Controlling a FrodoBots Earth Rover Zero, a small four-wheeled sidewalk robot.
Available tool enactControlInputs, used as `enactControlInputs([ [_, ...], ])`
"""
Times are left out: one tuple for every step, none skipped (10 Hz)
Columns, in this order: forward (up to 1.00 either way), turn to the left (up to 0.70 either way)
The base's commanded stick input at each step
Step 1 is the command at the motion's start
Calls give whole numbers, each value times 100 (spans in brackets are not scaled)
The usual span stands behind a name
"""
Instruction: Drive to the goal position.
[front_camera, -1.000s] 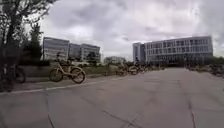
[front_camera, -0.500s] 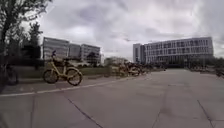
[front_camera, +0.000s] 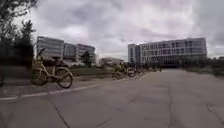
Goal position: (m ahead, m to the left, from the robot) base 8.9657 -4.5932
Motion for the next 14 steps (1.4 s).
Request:
enactControlInputs([
  [70, 0],
  [70, 0],
  [70, 0],
  [70, 0],
  [70, 0],
  [70, 0],
  [70, 0],
  [70, 0],
  [70, 0],
  [70, 0],
  [70, 0],
  [70, 0],
  [70, 0],
  [70, 0],
])
